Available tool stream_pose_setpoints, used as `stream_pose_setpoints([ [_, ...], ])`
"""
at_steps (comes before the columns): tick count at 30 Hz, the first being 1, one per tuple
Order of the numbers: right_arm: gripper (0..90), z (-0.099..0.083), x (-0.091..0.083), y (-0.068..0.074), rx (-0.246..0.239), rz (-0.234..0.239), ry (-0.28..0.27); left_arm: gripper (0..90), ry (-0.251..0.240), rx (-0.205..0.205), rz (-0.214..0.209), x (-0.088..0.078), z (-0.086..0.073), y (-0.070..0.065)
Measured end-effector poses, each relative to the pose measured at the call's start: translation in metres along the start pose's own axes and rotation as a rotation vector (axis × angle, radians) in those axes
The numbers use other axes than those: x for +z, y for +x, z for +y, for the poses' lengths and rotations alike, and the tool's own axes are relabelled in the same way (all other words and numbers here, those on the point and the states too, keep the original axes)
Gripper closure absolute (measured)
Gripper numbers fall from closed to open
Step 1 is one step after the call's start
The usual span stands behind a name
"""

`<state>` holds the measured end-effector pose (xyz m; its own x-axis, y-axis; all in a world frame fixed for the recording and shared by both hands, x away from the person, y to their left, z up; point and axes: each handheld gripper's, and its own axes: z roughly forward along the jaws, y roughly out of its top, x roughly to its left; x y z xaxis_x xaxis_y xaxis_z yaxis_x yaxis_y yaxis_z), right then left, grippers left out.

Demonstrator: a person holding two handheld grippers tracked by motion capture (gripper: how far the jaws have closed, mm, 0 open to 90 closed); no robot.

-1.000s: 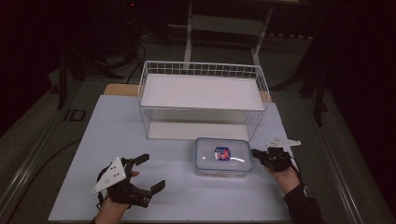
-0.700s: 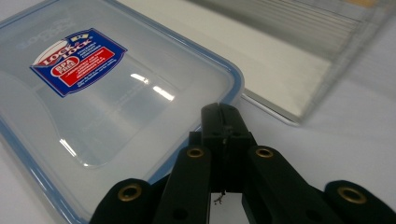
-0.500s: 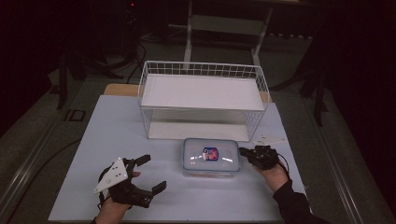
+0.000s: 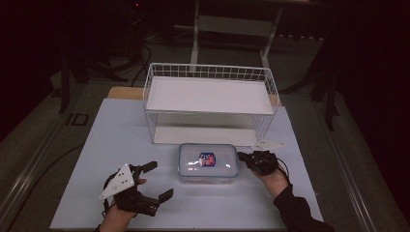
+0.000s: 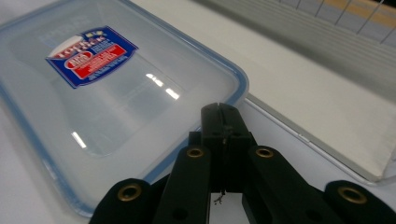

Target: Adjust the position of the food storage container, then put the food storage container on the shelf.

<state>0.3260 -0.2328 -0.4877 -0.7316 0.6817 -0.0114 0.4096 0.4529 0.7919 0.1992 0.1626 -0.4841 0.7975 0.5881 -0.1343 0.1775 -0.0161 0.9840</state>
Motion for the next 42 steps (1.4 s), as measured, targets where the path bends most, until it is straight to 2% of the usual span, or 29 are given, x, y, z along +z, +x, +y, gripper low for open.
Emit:
stream_pose_setpoints([
  [2,88.9,0.001,-0.007,0.003,-0.002,0.006,-0.026,0.0,-0.006,-0.005,-0.008,0.0,0.001,0.001],
  [6,73.3,0.004,-0.026,0.011,-0.011,0.025,-0.104,0.0,-0.011,-0.006,-0.026,0.0,0.002,0.0],
  [8,62.0,0.004,-0.036,0.015,-0.005,0.046,-0.15,0.0,-0.015,-0.014,-0.035,0.0,0.003,-0.001],
  [11,44.6,0.005,-0.048,0.025,-0.044,0.053,-0.202,0.0,-0.019,-0.019,-0.034,0.001,0.006,-0.001],
  [13,31.1,0.007,-0.054,0.03,-0.052,0.071,-0.239,0.0,-0.015,-0.022,-0.03,0.002,0.009,-0.001],
  [14,24.0,0.008,-0.056,0.032,-0.052,0.087,-0.255,0.0,-0.018,-0.036,-0.035,0.002,0.01,-0.001],
  [15,24.0,0.008,-0.056,0.032,-0.052,0.087,-0.255,0.0,-0.018,-0.036,-0.035,0.002,0.01,-0.001],
  [16,16.1,0.009,-0.058,0.035,-0.058,0.096,-0.267,0.0,-0.014,-0.055,-0.035,0.004,0.016,0.001],
  [17,11.8,0.013,-0.064,0.04,-0.088,0.09,-0.295,0.0,-0.013,-0.053,-0.029,0.005,0.019,0.002],
  [19,10.3,0.015,-0.067,0.044,-0.12,0.081,-0.304,0.0,0.018,-0.017,-0.026,0.008,0.028,0.002],
  [20,10.3,0.015,-0.067,0.044,-0.12,0.081,-0.304,0.0,0.018,-0.017,-0.026,0.008,0.028,0.002],
  [21,10.3,0.016,-0.07,0.045,-0.14,0.074,-0.318,0.0,0.018,-0.017,-0.026,0.008,0.028,0.002],
  [22,10.3,0.016,-0.07,0.045,-0.14,0.074,-0.318,0.0,0.058,0.013,-0.022,0.012,0.037,0.003],
  [26,10.4,0.017,-0.078,0.046,-0.142,0.001,-0.381,0.0,0.11,0.027,-0.016,0.02,0.052,0.006],
  [28,12.4,0.016,-0.082,0.046,-0.143,-0.027,-0.411,0.0,0.12,0.01,-0.015,0.023,0.057,0.008],
  [30,13.8,0.018,-0.084,0.044,-0.14,0.007,-0.402,0.0,0.131,0.004,-0.003,0.025,0.062,0.01],
  [32,15.3,0.019,-0.086,0.044,-0.143,-0.003,-0.407,0.0,0.147,-0.017,0.011,0.03,0.064,0.012],
  [33,15.9,0.019,-0.087,0.044,-0.14,-0.001,-0.412,0.0,0.16,-0.012,0.007,0.033,0.065,0.013],
  [34,16.9,0.019,-0.088,0.043,-0.134,0.0,-0.411,0.0,0.168,-0.008,0.013,0.036,0.065,0.014],
  [37,17.4,0.02,-0.087,0.041,-0.098,0.005,-0.383,0.0,0.169,-0.044,-0.006,0.044,0.066,0.019],
  [40,17.3,0.02,-0.086,0.038,-0.071,0.024,-0.362,0.0,0.163,-0.039,0.017,0.053,0.066,0.025],
  [42,17.3,0.019,-0.085,0.038,-0.069,0.002,-0.365,0.0,0.177,-0.059,0.019,0.057,0.066,0.03],
])
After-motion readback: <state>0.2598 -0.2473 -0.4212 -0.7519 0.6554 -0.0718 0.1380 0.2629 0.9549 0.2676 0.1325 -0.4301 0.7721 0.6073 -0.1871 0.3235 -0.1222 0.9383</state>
